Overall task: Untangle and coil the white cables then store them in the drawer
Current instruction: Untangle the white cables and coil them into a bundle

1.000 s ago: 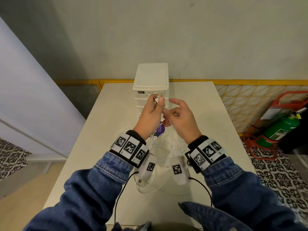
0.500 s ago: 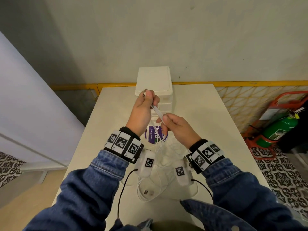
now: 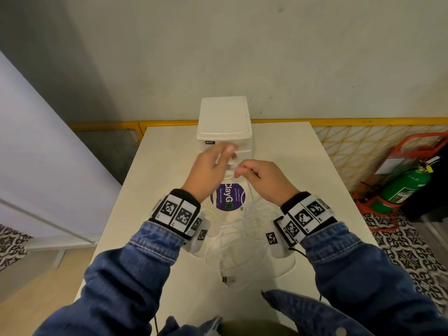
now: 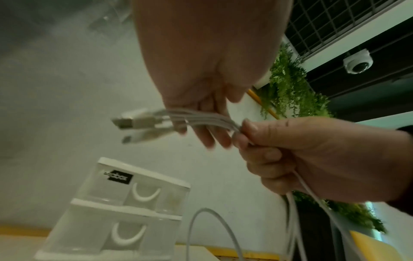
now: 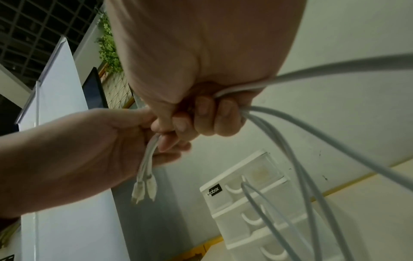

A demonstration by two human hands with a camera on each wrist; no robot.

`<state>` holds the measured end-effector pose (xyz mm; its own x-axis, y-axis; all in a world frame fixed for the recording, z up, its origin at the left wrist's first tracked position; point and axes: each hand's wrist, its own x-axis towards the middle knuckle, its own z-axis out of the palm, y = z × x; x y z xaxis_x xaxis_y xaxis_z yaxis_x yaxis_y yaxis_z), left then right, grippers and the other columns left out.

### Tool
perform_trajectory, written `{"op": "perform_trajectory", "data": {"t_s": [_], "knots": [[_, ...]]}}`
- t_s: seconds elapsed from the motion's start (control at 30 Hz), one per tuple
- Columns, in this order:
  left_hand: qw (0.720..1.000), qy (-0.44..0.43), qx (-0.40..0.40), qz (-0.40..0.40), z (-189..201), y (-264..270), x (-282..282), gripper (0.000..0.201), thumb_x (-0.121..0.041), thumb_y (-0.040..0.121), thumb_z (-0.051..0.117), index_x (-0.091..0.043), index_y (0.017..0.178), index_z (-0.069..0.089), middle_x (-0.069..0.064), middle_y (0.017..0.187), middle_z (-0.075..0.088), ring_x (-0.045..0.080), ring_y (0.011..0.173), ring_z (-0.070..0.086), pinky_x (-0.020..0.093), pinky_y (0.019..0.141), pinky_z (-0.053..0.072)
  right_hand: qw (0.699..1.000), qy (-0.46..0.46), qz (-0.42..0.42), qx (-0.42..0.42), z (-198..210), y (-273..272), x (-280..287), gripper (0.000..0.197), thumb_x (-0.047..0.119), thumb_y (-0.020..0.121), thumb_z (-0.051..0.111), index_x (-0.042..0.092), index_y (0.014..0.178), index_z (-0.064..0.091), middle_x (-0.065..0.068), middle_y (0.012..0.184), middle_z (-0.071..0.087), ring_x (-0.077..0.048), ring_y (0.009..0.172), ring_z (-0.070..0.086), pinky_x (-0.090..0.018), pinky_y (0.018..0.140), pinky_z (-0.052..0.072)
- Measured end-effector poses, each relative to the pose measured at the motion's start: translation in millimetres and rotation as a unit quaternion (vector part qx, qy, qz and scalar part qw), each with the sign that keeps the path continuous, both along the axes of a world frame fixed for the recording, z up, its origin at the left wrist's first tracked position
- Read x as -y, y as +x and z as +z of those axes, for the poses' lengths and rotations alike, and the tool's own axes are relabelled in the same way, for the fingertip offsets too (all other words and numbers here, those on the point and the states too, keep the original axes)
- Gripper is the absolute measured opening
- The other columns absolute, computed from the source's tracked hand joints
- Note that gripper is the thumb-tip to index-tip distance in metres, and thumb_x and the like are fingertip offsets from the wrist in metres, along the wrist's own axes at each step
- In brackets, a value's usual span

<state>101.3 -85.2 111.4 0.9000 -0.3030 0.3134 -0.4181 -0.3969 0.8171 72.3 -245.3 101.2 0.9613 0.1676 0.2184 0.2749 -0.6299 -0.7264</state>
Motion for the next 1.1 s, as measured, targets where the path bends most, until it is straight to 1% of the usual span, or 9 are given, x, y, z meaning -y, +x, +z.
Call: {"op": "perform_trajectory", "data": {"t_s": [0.1,0.2,0.33,0.43,0.7,0.83,0.9,1.0,1.1], "knots": [[0.992,0.076,-0.079,-0.062,0.9,-6.1,7.2,0.046,-0.040,0.101,0.033,-0.020,0.070,0.059,-0.003,0.061,0.053,0.005,0.057,0.051,0.027,0.064,0.039,0.999,0.006,-0.001,0.032,4.8,-0.3,-0.8,0.015,0.019,0.092,0.053,0.013,0.084,0.064,0.010,0.061,0.058,-0.004,0.055,0.050,-0.028,0.062,0.039],[0.983,0.078,-0.150,-0.070,5.4,-7.3,7.4,0.065,-0.054,0.097,0.025,-0.017,0.058,0.061,-0.004,0.047,0.040,0.006,0.040,0.036,0.026,0.055,0.033,0.997,0.072,0.004,0.031,14.5,-1.8,5.6,0.019,0.020,0.089,0.058,0.019,0.106,0.050,0.005,0.053,0.051,-0.007,0.048,0.045,-0.020,0.057,0.038],[0.971,-0.045,-0.199,-0.121,20.4,-14.6,10.3,0.058,-0.048,0.098,0.033,-0.016,0.051,0.046,-0.005,0.044,0.033,0.010,0.040,0.025,0.021,0.044,0.024,0.991,0.123,0.030,0.048,21.0,-5.2,11.8,0.023,0.025,0.091,0.054,0.017,0.113,0.051,0.009,0.047,0.043,-0.007,0.046,0.035,-0.019,0.051,0.031],[0.953,-0.174,-0.215,-0.124,34.6,-13.2,11.1,0.055,-0.040,0.100,0.037,-0.024,0.049,0.047,-0.011,0.045,0.031,0.008,0.042,0.022,0.019,0.042,0.021,0.987,0.158,0.023,0.015,2.9,-9.0,10.0,0.016,0.030,0.093,0.049,0.019,0.100,0.059,0.018,0.055,0.053,0.000,0.052,0.046,-0.018,0.058,0.037],[0.890,-0.406,-0.185,-0.099,81.6,-2.3,3.9,0.055,-0.043,0.101,0.027,-0.025,0.052,0.043,-0.012,0.046,0.025,0.005,0.040,0.018,0.018,0.039,0.019,0.988,0.103,-0.038,-0.104,-58.8,-17.0,20.4,0.023,0.023,0.094,0.047,0.008,0.081,0.056,0.005,0.052,0.055,-0.011,0.051,0.050,-0.021,0.062,0.043],[0.897,-0.416,-0.143,-0.056,96.5,4.6,-9.5,0.051,-0.043,0.101,0.027,-0.021,0.057,0.041,-0.011,0.046,0.024,0.008,0.043,0.014,0.023,0.042,0.013,0.983,0.061,-0.067,-0.158,-70.5,-16.5,41.3,0.018,0.024,0.093,0.050,0.015,0.081,0.059,-0.001,0.065,0.063,-0.016,0.063,0.058,-0.031,0.073,0.045],[0.919,-0.362,-0.154,-0.033,91.3,3.7,-8.4,0.049,-0.043,0.101,0.030,-0.022,0.059,0.041,-0.011,0.046,0.027,0.007,0.042,0.018,0.021,0.040,0.016,0.979,0.043,-0.068,-0.185,-65.5,-13.6,47.5,0.014,0.029,0.088,0.059,0.018,0.098,0.059,-0.002,0.081,0.066,-0.016,0.076,0.061,-0.034,0.082,0.045],[0.948,-0.262,-0.178,-0.001,78.9,2.7,-4.5,0.045,-0.044,0.099,0.036,-0.022,0.060,0.042,-0.011,0.048,0.030,0.007,0.041,0.022,0.018,0.039,0.021,0.977,0.086,-0.084,-0.176,-45.4,-8.5,51.0,0.090,0.038,0.067,0.078,0.021,0.141,0.030,0.000,0.113,0.058,-0.014,0.105,0.056,-0.031,0.094,0.041],[0.956,-0.222,-0.192,0.020,71.3,1.2,-0.8,0.044,-0.044,0.098,0.039,-0.021,0.061,0.041,-0.010,0.047,0.030,0.007,0.040,0.022,0.018,0.038,0.019,0.974,0.190,-0.082,-0.090,-13.3,-5.9,48.0,0.111,0.032,0.063,0.080,0.025,0.147,0.008,0.005,0.127,0.049,-0.010,0.121,0.046,-0.027,0.099,0.035]]}}
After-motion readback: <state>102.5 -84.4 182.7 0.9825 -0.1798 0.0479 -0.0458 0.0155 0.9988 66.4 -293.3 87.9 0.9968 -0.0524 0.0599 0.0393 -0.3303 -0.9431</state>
